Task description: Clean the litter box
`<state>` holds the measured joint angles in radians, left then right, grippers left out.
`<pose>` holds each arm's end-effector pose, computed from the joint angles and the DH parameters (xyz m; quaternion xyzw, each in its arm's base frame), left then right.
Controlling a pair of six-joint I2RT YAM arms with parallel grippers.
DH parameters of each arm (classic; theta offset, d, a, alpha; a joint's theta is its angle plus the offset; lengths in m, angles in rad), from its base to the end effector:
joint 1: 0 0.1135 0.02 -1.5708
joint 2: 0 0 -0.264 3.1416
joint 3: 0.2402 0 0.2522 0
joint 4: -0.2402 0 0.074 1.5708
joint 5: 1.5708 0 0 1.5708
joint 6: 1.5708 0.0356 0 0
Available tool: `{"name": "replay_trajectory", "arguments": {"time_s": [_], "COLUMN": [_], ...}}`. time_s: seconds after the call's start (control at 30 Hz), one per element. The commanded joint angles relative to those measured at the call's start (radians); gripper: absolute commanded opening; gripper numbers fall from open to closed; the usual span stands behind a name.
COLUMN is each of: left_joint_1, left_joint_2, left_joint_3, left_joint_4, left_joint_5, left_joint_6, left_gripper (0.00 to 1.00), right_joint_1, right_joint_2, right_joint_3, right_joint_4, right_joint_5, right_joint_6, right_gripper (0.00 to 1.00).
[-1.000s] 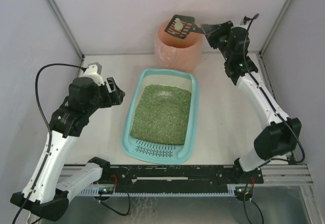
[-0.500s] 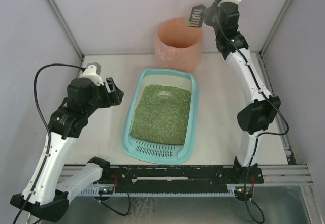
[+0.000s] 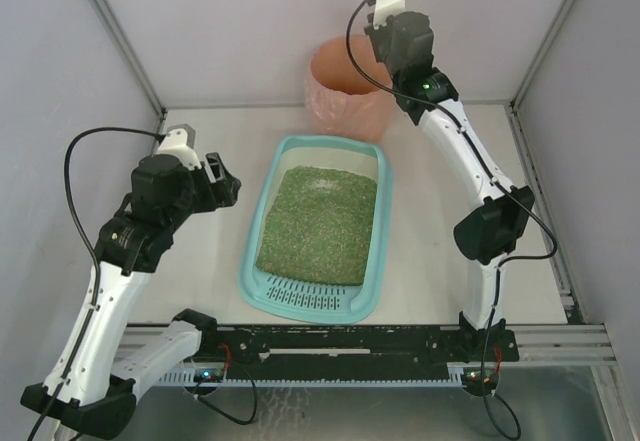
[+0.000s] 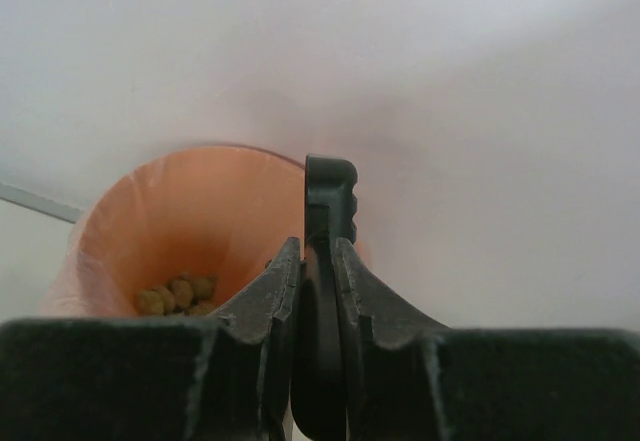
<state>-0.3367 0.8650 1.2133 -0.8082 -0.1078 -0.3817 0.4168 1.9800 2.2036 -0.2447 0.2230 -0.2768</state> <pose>0.1490 -0.0481 0.4059 -0.0475 0.8476 -0.1422 0.5090 0.4232 0.1787 0.4662 -0.1681 0.6943 -0.0307 0.6991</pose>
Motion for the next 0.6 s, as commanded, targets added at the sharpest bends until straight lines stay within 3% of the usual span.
{"name": "replay_trajectory", "arguments": {"time_s": [0.0, 0.23, 0.37, 0.57], "left_joint_1": [0.008, 0.010, 0.010, 0.010], "left_joint_2": [-0.011, -0.008, -0.003, -0.008], "left_joint_3": [-0.026, -0.025, -0.036, -0.083], "left_joint_4": [0.051, 0.080, 0.099, 0.152], "left_joint_5": [-0.024, -0.047, -0.083, -0.116], "left_joint_6": [0.006, 0.002, -0.019, -0.059], "left_gripper": [0.74, 0.77, 0.79, 0.80], "right_joint_1": [-0.009, -0.025, -0.048, -0.065], "right_joint_2": [-0.039, -0.109, -0.232, -0.441], "right_joint_3": [0.036, 0.065, -0.105, -0.419], "right_joint_4": [0.099, 0.087, 0.148, 0.180], "right_joint_5": [-0.009, -0.161, -0.282, -0.428], "right_joint_6": [-0.024, 0.370, 0.678, 0.927], "right_gripper": [0.00, 0.00, 0.00, 0.00]}}
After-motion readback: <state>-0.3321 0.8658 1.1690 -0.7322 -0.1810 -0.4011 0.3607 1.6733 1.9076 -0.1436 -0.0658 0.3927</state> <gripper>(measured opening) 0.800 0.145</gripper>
